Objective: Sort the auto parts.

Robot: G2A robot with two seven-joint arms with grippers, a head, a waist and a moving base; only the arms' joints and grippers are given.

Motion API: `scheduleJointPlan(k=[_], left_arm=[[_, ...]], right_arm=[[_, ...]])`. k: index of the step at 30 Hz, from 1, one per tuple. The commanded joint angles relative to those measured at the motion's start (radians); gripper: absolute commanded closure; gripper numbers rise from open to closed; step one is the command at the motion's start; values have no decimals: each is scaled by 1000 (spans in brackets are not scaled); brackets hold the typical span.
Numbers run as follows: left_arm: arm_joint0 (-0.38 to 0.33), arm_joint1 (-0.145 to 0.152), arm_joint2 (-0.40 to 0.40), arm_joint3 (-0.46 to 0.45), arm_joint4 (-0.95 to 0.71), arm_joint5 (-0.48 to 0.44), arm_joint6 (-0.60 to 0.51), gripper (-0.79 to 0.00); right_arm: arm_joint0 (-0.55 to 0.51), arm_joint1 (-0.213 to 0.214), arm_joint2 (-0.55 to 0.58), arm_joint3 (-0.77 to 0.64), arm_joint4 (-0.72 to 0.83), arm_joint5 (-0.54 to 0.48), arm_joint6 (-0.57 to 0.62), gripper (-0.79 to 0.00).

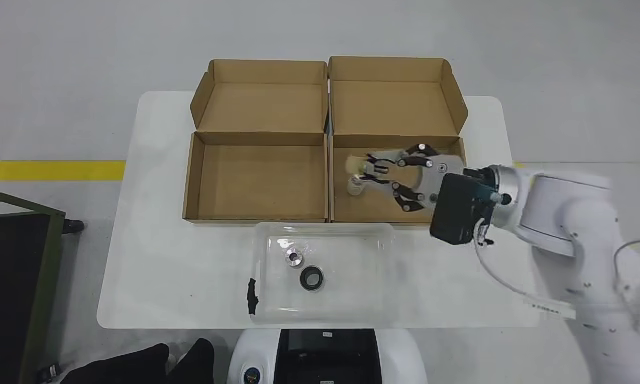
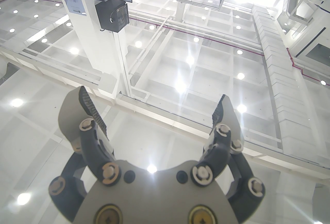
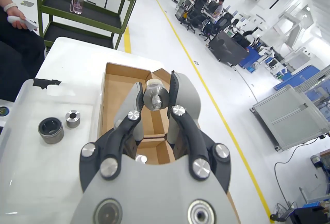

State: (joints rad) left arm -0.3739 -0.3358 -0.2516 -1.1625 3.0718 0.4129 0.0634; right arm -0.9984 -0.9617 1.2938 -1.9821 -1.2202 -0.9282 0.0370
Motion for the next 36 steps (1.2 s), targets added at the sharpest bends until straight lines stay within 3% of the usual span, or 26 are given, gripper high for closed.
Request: scheduleJointPlan(k=[1, 16, 36], left_arm=[[0, 0, 0, 0, 0, 0, 0, -785], [0, 0, 0, 0, 0, 0, 0, -785], [0, 0, 0, 0, 0, 0, 0, -785]], right_arm=[[-12, 2, 0, 10, -7, -7, 13, 0], [-75, 14, -8, 181, -48, -42, 135, 0], [60, -7, -159, 397, -81, -13, 332, 0]])
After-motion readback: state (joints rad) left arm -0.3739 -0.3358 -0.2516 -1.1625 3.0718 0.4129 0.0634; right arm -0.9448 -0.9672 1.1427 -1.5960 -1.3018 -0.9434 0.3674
